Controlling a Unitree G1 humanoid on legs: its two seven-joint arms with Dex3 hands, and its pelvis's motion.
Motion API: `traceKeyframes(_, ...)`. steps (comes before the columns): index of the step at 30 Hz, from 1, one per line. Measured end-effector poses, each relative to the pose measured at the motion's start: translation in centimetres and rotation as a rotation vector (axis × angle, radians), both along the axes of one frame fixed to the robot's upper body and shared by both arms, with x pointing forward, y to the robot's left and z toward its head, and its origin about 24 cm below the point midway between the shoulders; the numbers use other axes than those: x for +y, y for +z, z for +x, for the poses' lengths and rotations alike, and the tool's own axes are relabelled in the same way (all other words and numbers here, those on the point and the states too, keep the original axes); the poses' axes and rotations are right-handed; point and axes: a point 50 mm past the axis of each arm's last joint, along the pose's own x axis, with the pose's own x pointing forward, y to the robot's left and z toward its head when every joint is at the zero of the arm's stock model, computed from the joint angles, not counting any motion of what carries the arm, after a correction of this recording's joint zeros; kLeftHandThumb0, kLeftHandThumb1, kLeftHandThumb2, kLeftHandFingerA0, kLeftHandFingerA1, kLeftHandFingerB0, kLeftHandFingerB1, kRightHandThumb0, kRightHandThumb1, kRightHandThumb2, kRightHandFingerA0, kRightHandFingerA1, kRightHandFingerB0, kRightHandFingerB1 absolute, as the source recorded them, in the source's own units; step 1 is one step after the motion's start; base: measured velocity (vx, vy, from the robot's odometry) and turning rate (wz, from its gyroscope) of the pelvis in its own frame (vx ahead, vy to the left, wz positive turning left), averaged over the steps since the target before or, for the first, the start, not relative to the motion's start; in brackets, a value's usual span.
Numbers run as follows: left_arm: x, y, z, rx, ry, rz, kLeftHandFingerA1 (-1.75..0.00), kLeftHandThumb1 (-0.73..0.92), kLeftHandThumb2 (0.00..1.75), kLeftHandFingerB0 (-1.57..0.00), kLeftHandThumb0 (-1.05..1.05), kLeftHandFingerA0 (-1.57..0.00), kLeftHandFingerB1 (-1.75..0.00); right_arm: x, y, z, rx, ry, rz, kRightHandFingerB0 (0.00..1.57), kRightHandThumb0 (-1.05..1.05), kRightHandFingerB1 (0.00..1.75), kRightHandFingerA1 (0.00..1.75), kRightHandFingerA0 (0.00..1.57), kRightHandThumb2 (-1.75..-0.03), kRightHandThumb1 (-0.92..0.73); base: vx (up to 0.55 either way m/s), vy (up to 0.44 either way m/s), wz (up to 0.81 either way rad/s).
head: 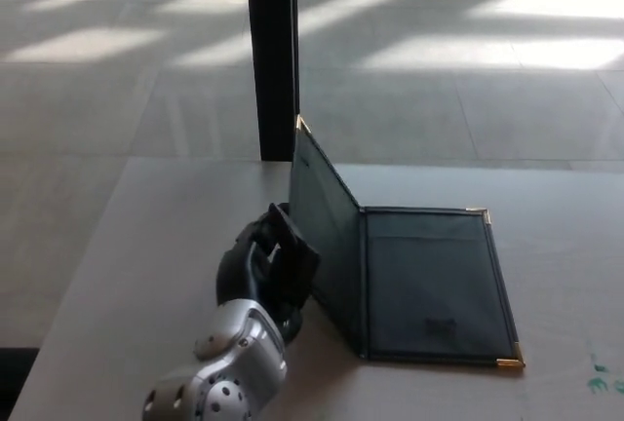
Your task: The robot uses its left hand to push the cover of the diary kept in the middle of the desk to close it
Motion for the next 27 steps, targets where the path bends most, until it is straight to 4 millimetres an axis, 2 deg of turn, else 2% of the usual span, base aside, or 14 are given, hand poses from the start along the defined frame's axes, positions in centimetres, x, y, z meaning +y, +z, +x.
traceKeyframes(4, -3.5, 1.0, -0.5, -0.055, -0.141, 0.069, -0.39, 0.82, 1.31, 0.0, -0.92, 0.0, -0.32, 0.1, 0.0, 0.2, -0.001, 0.008, 0.001, 0.71, -1.0, 0.53, 0.75, 0.92, -0.66, -0.91, 0.01, -0.002, -0.04)
traceKeyframes(5, -4.3, 1.2, -0.7, -0.072, -0.174, 0.095, -0.39, 0.81, 1.3, 0.0, -0.92, 0.0, -0.34, 0.1, 0.0, 0.2, 0.0, 0.009, 0.002, 0.66, -0.92, 0.6, 0.78, 0.91, -1.19, -0.66, 0.0, 0.0, 0.0)
traceKeyframes(6, -4.7, 1.3, -0.8, -0.082, -0.192, 0.114, -0.39, 0.81, 1.3, 0.0, -0.92, 0.0, -0.34, 0.1, 0.0, 0.2, 0.0, 0.009, 0.002, 0.66, -0.92, 0.6, 0.78, 0.91, -1.19, -0.66, 0.0, 0.0, 0.0)
traceKeyframes(14, -8.0, 0.9, -2.0, -0.156, -0.336, 0.334, -0.35, 0.92, 1.37, 0.0, -1.04, 0.0, -0.3, 0.4, -0.1, 0.7, -0.002, 0.025, 0.004, 0.66, -0.98, 0.51, 0.72, 0.99, -0.68, -0.91, 0.0, 0.0, 0.0)
traceKeyframes(15, -8.3, 0.8, -2.2, -0.166, -0.35, 0.364, -0.36, 0.89, 1.35, 0.0, -1.05, 0.0, -0.29, 0.4, -0.1, 0.8, -0.001, 0.027, 0.004, 0.63, -0.96, 0.59, 0.77, 0.98, -1.11, -0.68, 0.0, 0.0, 0.0)
traceKeyframes(17, -8.8, 0.6, -2.4, -0.191, -0.379, 0.439, -0.38, 0.89, 1.33, 0.0, -1.05, 0.0, -0.31, 0.5, -0.1, 0.8, 0.0, 0.03, 0.004, 0.66, -0.99, 0.52, 0.74, 0.92, -0.68, -0.9, 0.0, 0.0, 0.0)
traceKeyframes(18, -9.0, 0.6, -2.4, -0.198, -0.385, 0.457, -0.38, 0.87, 1.32, 0.0, -1.04, 0.0, -0.31, 0.5, -0.1, 0.8, 0.0, 0.031, 0.004, 0.62, -0.96, 0.6, 0.77, 0.88, -1.18, -0.69, 0.0, 0.0, 0.0)
traceKeyframes(20, -9.4, 0.5, -2.5, -0.227, -0.409, 0.52, -0.38, 0.87, 1.32, 0.0, -1.04, 0.0, -0.31, 0.5, -0.1, 0.9, 0.001, 0.032, 0.005, 0.62, -0.96, 0.6, 0.77, 0.88, -1.18, -0.69, 0.0, 0.0, 0.0)
traceKeyframes(21, -9.6, 0.5, -2.6, -0.24, -0.419, 0.547, -0.39, 0.83, 1.27, 0.0, -1.04, 0.0, -0.32, 0.5, -0.1, 0.9, 0.0, 0.033, 0.005, 0.7, -1.01, 0.51, 0.7, 0.92, -0.67, -0.91, 0.0, 0.0, 0.0)
traceKeyframes(23, -9.9, 0.6, -2.6, -0.274, -0.44, 0.612, -0.47, 0.79, 1.25, -0.02, -0.97, -0.02, -0.37, 0.6, -0.1, 1.1, -0.002, 0.037, 0.005, 0.7, -1.05, 0.56, 0.76, 0.94, -0.96, -0.69, 0.0, 0.0, 0.0)
traceKeyframes(24, -10.1, 0.5, -2.6, -0.298, -0.455, 0.663, -0.5, 0.81, 1.26, -0.03, -1.02, -0.03, -0.39, 0.7, -0.1, 1.2, -0.003, 0.041, 0.006, 0.71, -1.01, 0.51, 0.72, 0.93, -0.67, -0.91, 0.0, 0.0, 0.0)
traceKeyframes(25, -10.3, 0.5, -2.6, -0.312, -0.466, 0.695, -0.52, 0.82, 1.26, -0.06, -1.01, -0.03, -0.41, 0.7, -0.1, 1.3, -0.004, 0.043, 0.006, 0.65, -0.95, 0.59, 0.76, 0.9, -1.17, -0.66, 0.0, 0.0, 0.0)
traceKeyframes(26, -10.4, 0.3, -2.7, -0.323, -0.475, 0.725, -0.48, 0.82, 1.26, -0.07, -0.98, -0.01, -0.4, 0.7, -0.1, 1.3, -0.004, 0.045, 0.006, 0.69, -1.02, 0.51, 0.73, 0.92, -0.67, -0.91, 0.0, 0.0, 0.0)
traceKeyframes(27, -10.5, 0.2, -2.7, -0.335, -0.486, 0.759, -0.48, 0.82, 1.26, -0.07, -0.98, -0.01, -0.4, 0.8, -0.1, 1.4, -0.005, 0.047, 0.006, 0.69, -1.02, 0.51, 0.73, 0.92, -0.67, -0.91, 0.0, 0.0, 0.0)
